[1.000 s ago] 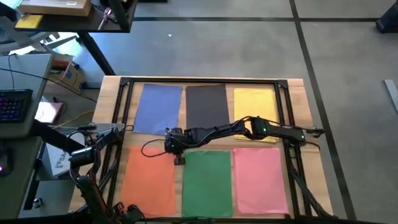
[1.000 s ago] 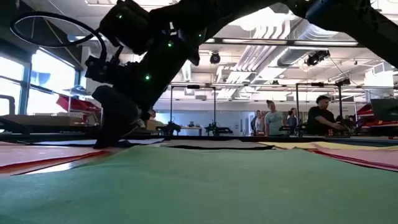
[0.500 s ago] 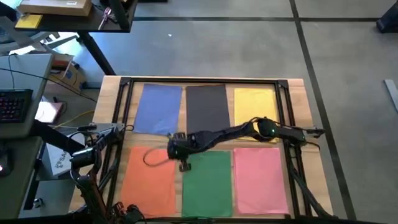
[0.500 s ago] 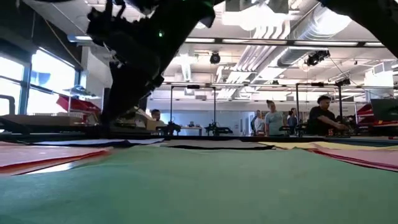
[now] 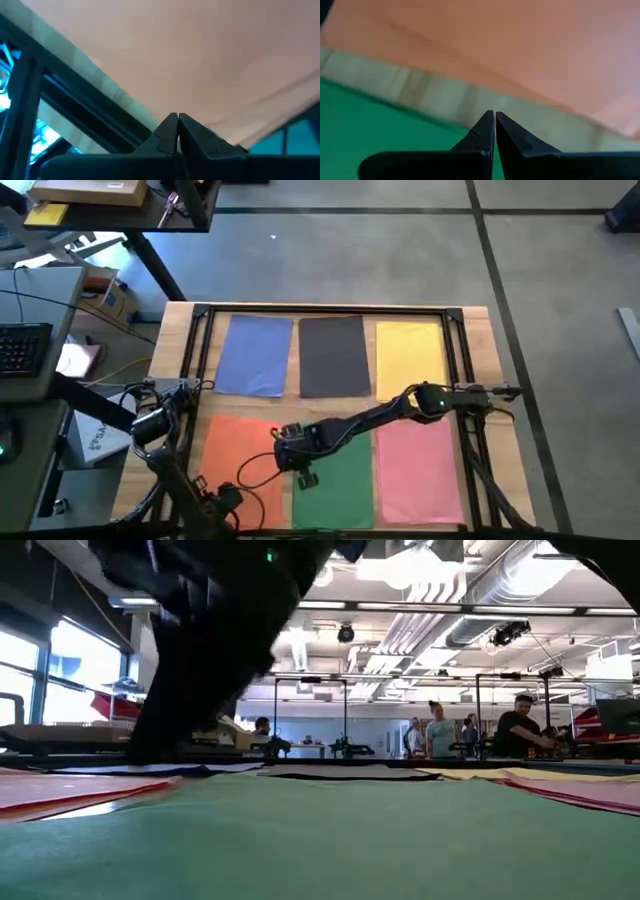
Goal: Organize paper
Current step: Adjust the orange, green, and pink papers
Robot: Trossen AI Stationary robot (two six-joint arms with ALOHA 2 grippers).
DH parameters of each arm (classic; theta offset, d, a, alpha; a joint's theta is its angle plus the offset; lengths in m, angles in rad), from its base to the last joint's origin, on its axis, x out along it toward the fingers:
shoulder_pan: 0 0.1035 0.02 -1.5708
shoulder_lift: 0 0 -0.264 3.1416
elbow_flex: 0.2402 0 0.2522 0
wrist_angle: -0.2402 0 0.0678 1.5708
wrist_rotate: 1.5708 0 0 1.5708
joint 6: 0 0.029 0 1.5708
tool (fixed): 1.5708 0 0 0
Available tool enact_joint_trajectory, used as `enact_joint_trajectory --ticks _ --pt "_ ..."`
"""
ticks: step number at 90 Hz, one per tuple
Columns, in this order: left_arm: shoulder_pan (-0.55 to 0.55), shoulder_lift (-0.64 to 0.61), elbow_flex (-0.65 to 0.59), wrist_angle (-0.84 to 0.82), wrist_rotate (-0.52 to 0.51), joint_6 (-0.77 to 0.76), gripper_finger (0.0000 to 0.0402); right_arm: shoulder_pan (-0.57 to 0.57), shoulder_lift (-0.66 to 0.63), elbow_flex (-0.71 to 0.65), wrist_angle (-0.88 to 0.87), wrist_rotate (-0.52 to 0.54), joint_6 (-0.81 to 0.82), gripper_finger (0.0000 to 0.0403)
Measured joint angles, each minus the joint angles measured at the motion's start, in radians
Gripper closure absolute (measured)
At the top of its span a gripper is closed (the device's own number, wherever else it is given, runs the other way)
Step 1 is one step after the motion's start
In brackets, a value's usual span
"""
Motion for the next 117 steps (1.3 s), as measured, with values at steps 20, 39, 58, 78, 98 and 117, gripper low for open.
enact_joint_trajectory --ticks 20,39,58,78,98,117 --pt "0.006 -0.001 -0.079 -0.073 0.15 0.016 0.0401 0.027 0.05 0.001 0.111 -0.017 0.024 0.0403" --pt "0.0 -0.002 -0.172 0.011 0.224 0.03 0.0402 0.027 0.059 0.0 0.202 -0.066 0.043 0.0403" --pt "0.0 -0.002 -0.257 0.187 0.242 0.05 0.0402 0.03 0.059 0.0 0.221 -0.067 0.047 0.0403" --pt "0.0 -0.002 -0.255 0.221 0.204 0.07 0.0402 0.033 0.059 0.0 0.24 -0.068 0.05 0.0403" --pt "0.0 -0.069 -0.234 0.228 0.046 -0.016 0.0402 0.032 0.077 0.0 0.281 -0.038 0.085 0.0403" --pt "-0.027 -0.164 -0.231 0.232 -0.055 -0.177 0.0402 0.032 0.063 0.0 0.264 0.033 0.092 0.0403"
